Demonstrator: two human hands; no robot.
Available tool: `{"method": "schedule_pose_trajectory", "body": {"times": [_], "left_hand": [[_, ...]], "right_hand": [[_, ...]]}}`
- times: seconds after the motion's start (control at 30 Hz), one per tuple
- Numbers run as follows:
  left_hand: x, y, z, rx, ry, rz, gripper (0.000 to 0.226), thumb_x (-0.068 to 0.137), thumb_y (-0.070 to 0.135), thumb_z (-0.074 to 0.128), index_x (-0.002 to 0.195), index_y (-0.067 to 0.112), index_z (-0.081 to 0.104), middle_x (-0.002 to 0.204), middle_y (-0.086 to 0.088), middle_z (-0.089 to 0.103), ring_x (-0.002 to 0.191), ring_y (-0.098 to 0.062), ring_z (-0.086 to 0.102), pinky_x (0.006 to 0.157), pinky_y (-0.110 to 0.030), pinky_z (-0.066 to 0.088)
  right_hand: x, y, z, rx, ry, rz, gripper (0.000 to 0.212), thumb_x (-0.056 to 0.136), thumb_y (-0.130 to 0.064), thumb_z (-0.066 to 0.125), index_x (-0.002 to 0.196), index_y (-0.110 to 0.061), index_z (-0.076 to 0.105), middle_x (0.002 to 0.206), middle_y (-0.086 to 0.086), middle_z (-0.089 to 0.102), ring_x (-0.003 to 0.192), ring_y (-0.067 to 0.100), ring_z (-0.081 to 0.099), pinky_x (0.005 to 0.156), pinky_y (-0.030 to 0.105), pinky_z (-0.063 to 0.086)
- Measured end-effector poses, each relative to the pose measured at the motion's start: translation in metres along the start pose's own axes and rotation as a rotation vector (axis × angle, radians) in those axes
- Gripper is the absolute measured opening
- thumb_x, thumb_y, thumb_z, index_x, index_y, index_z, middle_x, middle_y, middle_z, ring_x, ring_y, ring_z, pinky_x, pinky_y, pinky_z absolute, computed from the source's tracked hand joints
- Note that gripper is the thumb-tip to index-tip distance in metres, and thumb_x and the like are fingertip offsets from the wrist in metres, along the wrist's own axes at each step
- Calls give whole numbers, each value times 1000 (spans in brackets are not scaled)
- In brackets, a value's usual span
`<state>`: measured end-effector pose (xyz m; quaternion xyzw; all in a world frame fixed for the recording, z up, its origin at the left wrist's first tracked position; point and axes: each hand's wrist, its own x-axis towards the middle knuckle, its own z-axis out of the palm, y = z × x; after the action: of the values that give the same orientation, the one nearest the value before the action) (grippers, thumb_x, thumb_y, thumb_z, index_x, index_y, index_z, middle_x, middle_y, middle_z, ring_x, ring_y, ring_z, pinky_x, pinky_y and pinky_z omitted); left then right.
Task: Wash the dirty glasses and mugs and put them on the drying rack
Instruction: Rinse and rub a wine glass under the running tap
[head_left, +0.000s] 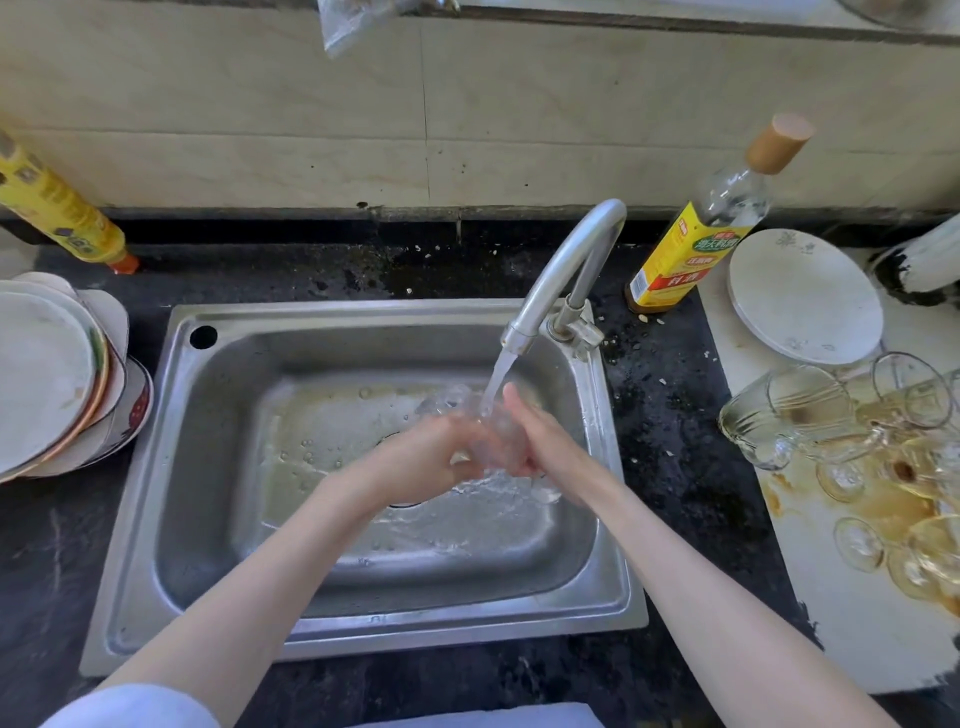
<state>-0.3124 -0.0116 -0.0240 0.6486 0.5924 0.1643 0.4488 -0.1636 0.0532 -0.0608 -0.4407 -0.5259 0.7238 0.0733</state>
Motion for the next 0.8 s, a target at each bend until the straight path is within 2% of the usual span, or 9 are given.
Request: {"method": "schedule_pose_trajectory", "body": {"times": [0.07, 0.13, 0.27, 0.33, 0.4, 0.47, 0.53, 0.7, 0.8], "left_hand": [[2, -2, -4, 95, -62, 21, 19, 81, 0, 67, 90, 15, 74, 87, 6, 68, 76, -1, 58, 77, -12, 42], [4, 1, -6, 76, 48, 5, 15, 75, 0, 72, 78, 15, 73, 75, 10, 65, 70, 5, 57, 70, -7, 39], [5, -1, 2, -82, 292, -64, 32, 72, 8, 77, 64, 27, 53, 69, 13, 58, 65, 6, 51, 64, -7, 37], [3, -2, 4, -47, 179, 33, 22, 77, 13, 74, 74, 31, 61, 81, 19, 60, 80, 6, 53, 74, -9, 38], [2, -4, 1, 69, -22, 98, 22, 80, 11, 70, 94, 28, 71, 93, 31, 54, 93, 2, 54, 86, -14, 40], [2, -4, -6, 195, -120, 95, 23, 80, 8, 68, 95, 25, 73, 88, 29, 51, 87, 0, 53, 84, -16, 41], [3, -3, -10, 205, -61, 68, 14, 78, 7, 71, 85, 19, 74, 79, 19, 54, 74, 2, 51, 77, -16, 41], [0, -2, 4, -64, 316, -58, 32, 72, 17, 78, 62, 28, 50, 66, 14, 54, 65, 9, 50, 61, -8, 36], [-5, 4, 3, -124, 169, 22, 15, 76, 16, 75, 73, 24, 63, 76, 17, 58, 72, 12, 54, 69, -5, 38]], "right_hand": [[1, -3, 0, -56, -27, 34, 65, 95, -60, 13, 95, -26, 68, 50, -2, 50, 43, 8, 34, 41, 17, 23], [2, -1, -1, -3, -47, 46, 68, 95, -60, 8, 93, -22, 65, 47, -9, 48, 40, 4, 33, 40, 15, 23], [0, 4, -1, -15, 19, -35, 56, 84, -66, 38, 111, -23, 60, 82, -9, 58, 59, 4, 50, 56, 19, 37], [2, 8, 0, -58, 52, -21, 64, 84, -67, 37, 122, -19, 55, 97, 0, 65, 69, 8, 65, 65, 25, 54], [3, 9, 1, -78, 51, 36, 68, 90, -67, 25, 122, -18, 59, 104, 9, 70, 80, 17, 68, 77, 34, 56], [1, 7, 3, -66, 20, 94, 73, 93, -64, 16, 107, -13, 67, 77, 7, 71, 60, 14, 58, 59, 22, 44], [-1, 7, 4, -8, -23, 107, 72, 93, -63, 15, 99, -14, 67, 60, -1, 62, 52, 9, 48, 53, 21, 32], [-7, 8, 4, -2, 67, -50, 47, 87, -52, 44, 111, -13, 53, 75, -7, 54, 52, -1, 48, 50, 15, 36], [-6, 3, 5, -55, 84, -21, 49, 98, -50, 23, 91, -19, 61, 63, -7, 62, 51, -1, 58, 50, 15, 45]]}}
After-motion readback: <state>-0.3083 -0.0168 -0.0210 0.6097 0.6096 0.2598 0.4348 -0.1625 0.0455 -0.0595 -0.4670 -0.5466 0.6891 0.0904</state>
